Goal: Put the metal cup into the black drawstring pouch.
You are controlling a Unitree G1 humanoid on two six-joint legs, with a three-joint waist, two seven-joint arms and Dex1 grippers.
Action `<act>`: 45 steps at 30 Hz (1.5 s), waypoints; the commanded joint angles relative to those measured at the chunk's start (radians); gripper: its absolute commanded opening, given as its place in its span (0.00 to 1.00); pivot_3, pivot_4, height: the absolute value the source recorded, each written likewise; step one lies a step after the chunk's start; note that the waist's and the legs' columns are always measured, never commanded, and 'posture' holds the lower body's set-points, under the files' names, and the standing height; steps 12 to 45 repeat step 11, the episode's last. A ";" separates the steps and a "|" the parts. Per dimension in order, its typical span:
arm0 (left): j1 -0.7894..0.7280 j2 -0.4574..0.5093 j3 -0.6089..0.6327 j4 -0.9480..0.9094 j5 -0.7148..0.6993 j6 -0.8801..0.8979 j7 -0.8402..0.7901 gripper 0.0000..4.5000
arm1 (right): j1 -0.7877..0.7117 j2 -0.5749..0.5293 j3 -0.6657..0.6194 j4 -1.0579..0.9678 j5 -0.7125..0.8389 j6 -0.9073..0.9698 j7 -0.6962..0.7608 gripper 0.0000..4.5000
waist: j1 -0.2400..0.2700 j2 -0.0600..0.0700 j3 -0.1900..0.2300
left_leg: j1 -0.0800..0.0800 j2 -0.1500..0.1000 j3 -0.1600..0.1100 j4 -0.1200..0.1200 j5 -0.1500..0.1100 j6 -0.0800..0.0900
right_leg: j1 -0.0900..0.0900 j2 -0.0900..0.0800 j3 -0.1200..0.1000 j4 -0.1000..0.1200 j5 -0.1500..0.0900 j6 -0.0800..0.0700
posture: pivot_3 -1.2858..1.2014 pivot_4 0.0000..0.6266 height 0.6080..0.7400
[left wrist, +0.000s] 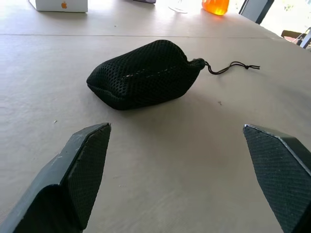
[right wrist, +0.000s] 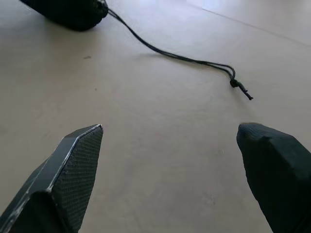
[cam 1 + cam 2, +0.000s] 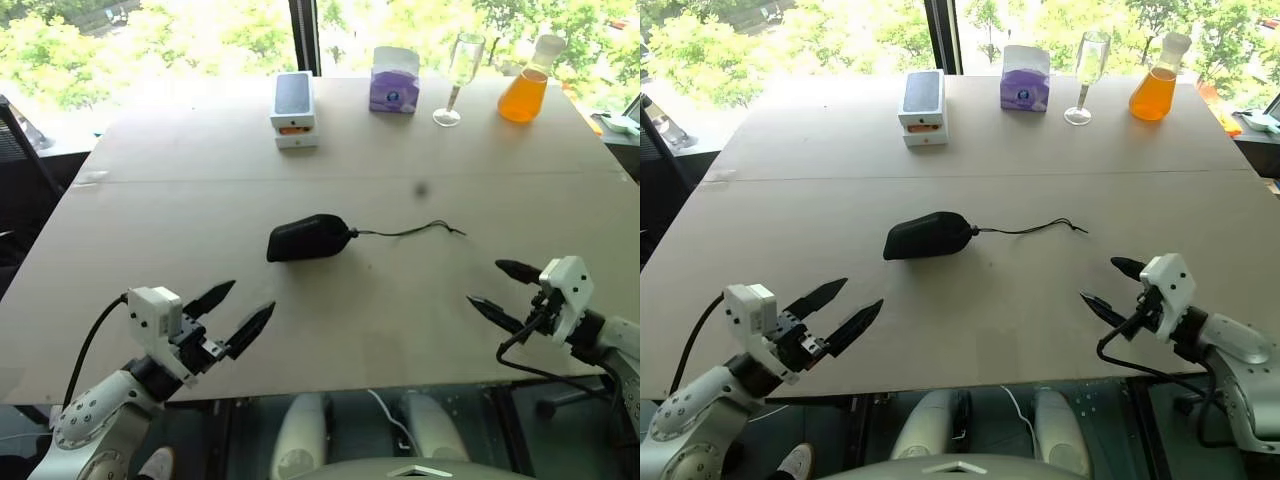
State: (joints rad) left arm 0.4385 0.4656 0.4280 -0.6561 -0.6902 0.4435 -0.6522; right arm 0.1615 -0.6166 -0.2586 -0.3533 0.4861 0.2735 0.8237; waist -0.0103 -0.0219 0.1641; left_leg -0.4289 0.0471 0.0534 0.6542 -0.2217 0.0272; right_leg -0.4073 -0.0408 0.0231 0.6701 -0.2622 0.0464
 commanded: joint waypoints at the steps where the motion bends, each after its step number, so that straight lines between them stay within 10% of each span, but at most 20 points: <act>1: -0.026 -0.005 0.034 -0.013 -0.014 -0.039 0.026 1.00 | -0.009 0.041 -0.065 -0.063 0.079 -0.071 0.010 1.00 | 0.000 0.000 0.000 | 0.000 0.000 0.000 0.000 0.000 0.000 | 0.000 0.000 0.000 0.000 0.000 0.000 | 0.52 0.24 1.00; 45: 0.027 -0.016 0.057 -0.023 -0.024 -0.074 0.033 1.00 | 0.018 0.048 -0.079 -0.041 0.088 -0.156 0.058 1.00 | -0.001 -0.001 -0.001 | 0.000 0.001 0.001 0.000 0.000 0.000 | 0.000 0.000 0.000 0.000 0.000 0.000 | 0.52 0.24 1.00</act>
